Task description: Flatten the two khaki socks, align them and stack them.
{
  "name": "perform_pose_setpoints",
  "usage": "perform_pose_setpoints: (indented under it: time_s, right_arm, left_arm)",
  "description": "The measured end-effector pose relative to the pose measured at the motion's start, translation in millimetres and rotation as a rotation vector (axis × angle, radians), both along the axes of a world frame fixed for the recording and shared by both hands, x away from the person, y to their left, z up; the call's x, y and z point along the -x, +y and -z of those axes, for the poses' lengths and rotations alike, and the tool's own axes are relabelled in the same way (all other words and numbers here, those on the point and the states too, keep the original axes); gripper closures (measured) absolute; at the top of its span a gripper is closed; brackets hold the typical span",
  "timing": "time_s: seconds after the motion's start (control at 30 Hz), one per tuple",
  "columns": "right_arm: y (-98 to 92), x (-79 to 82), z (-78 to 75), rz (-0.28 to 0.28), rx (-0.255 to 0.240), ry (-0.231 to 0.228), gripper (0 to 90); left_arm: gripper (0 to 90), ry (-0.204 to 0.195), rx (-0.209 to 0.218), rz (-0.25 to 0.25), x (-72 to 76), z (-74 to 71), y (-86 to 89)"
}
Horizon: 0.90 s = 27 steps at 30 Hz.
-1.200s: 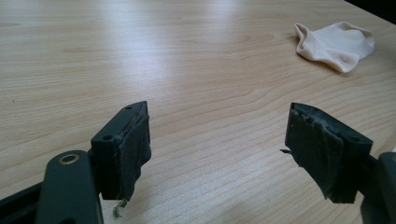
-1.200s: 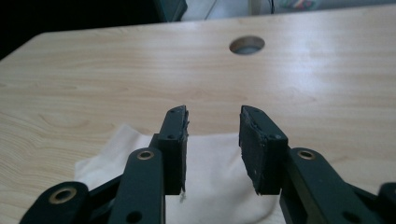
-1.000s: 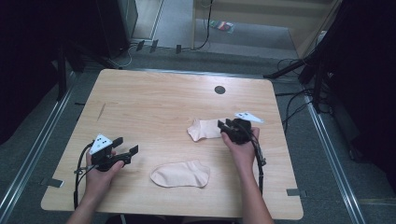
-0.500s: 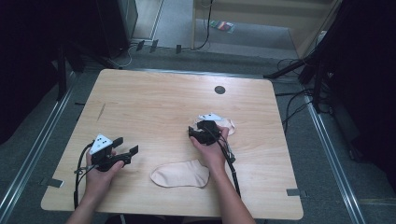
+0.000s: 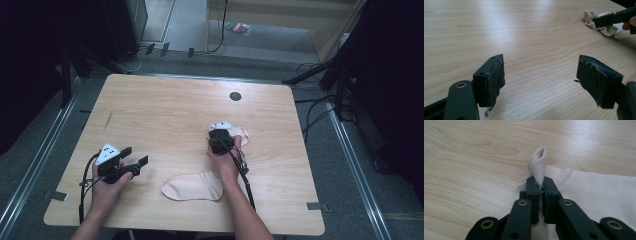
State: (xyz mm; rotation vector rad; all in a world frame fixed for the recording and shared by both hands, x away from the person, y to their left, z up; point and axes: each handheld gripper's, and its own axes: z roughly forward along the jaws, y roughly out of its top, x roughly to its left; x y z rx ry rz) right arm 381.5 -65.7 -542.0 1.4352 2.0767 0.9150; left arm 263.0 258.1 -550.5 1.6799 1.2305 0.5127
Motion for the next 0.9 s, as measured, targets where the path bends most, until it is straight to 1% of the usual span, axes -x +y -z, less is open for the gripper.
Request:
perform_pose_setpoints:
  time_s: [0.1,0.13,0.17,0.2,0.23,0.33,0.37,0.4,0.43,0.47,0.5,0.57,0.6,0.63,0.67,0.7,0.73,0.77,0.8,0.83,0.87,0.9]
  right_arm:
    - [1.0,1.5,-3.8,-0.005,-0.009,0.000,87.1]
    - [4.6,5.1,-11.6,-0.027,-0.026,-0.018,87.4]
    - [4.6,5.1,-11.6,-0.027,-0.026,-0.018,87.4]
    - [13.3,11.6,-25.6,-0.062,-0.058,-0.039,87.5]
    - [17.0,13.6,-30.7,-0.080,-0.069,-0.049,87.6]
    - [33.2,23.1,-53.5,-0.141,-0.128,-0.074,87.6]
    - [33.2,23.1,-53.5,-0.141,-0.128,-0.074,87.6]
    - [43.8,29.6,-68.2,-0.184,-0.179,-0.088,87.6]
    - [43.8,29.6,-68.2,-0.184,-0.179,-0.088,87.6]
    - [48.5,33.0,-75.0,-0.211,-0.212,-0.094,87.6]
    - [55.8,39.9,-86.7,-0.263,-0.285,-0.096,87.6]
    - [59.0,44.9,-93.4,-0.324,-0.383,-0.085,87.6]
    - [59.1,46.4,-94.3,-0.344,-0.436,-0.067,87.6]
    - [59.1,46.4,-94.3,-0.344,-0.436,-0.067,87.6]
    - [57.7,47.4,-90.7,-0.380,-0.512,-0.011,87.5]
    - [55.6,47.4,-86.0,-0.380,-0.534,0.000,87.4]
    - [52.4,46.5,-80.0,-0.372,-0.543,0.005,87.4]
    - [52.4,46.5,-80.0,-0.372,-0.543,0.005,87.4]
    - [42.9,42.1,-64.2,-0.342,-0.554,0.025,87.1]
    - [42.9,42.1,-64.2,-0.342,-0.554,0.025,87.1]
    - [29.9,35.9,-45.5,-0.304,-0.559,0.053,86.5]
    - [23.1,32.8,-36.1,-0.281,-0.551,0.064,85.8]
  left_arm:
    - [22.6,-0.001,-0.002,0.000,-0.1,0.0,0.1]
    - [22.6,-0.002,-0.001,0.000,-0.1,0.0,0.1]
    - [22.6,-0.002,-0.001,0.000,-0.1,0.0,0.1]
    - [22.6,-0.002,0.002,-0.003,-0.2,0.0,0.0]
    - [22.6,-0.002,0.002,-0.002,-0.2,0.0,0.1]
    - [22.5,-0.006,-0.001,0.005,0.3,-0.2,0.4]
    - [22.5,-0.006,-0.001,0.005,0.3,-0.2,0.4]
    - [22.5,-0.018,0.001,0.001,1.0,-0.8,1.8]
    - [22.5,-0.018,0.001,0.001,1.0,-0.8,1.8]
    - [22.5,-0.019,0.010,-0.001,1.1,-1.0,3.3]
    - [22.9,-0.024,0.026,-0.007,1.8,-1.3,5.0]
    - [26.3,-0.036,0.043,-0.010,2.3,-1.3,5.9]
    - [27.8,-0.039,0.041,-0.008,2.4,-1.3,6.2]
    - [29.1,-0.039,0.041,-0.008,2.4,-1.3,6.2]
    - [31.2,-0.044,0.043,-0.001,3.3,-1.4,5.5]
    - [33.6,-0.049,0.039,0.004,3.8,-1.5,5.2]
    - [36.9,-0.050,0.035,0.009,4.2,-1.6,5.1]
    - [40.7,-0.050,0.035,0.009,4.2,-1.6,5.1]
    - [44.0,-0.057,0.032,0.017,4.4,-1.5,4.4]
    - [47.9,-0.057,0.032,0.017,4.4,-1.5,4.4]
    - [51.4,-0.059,0.032,0.026,4.6,-1.4,4.4]
    - [54.9,-0.052,0.034,0.032,4.5,-1.3,4.5]
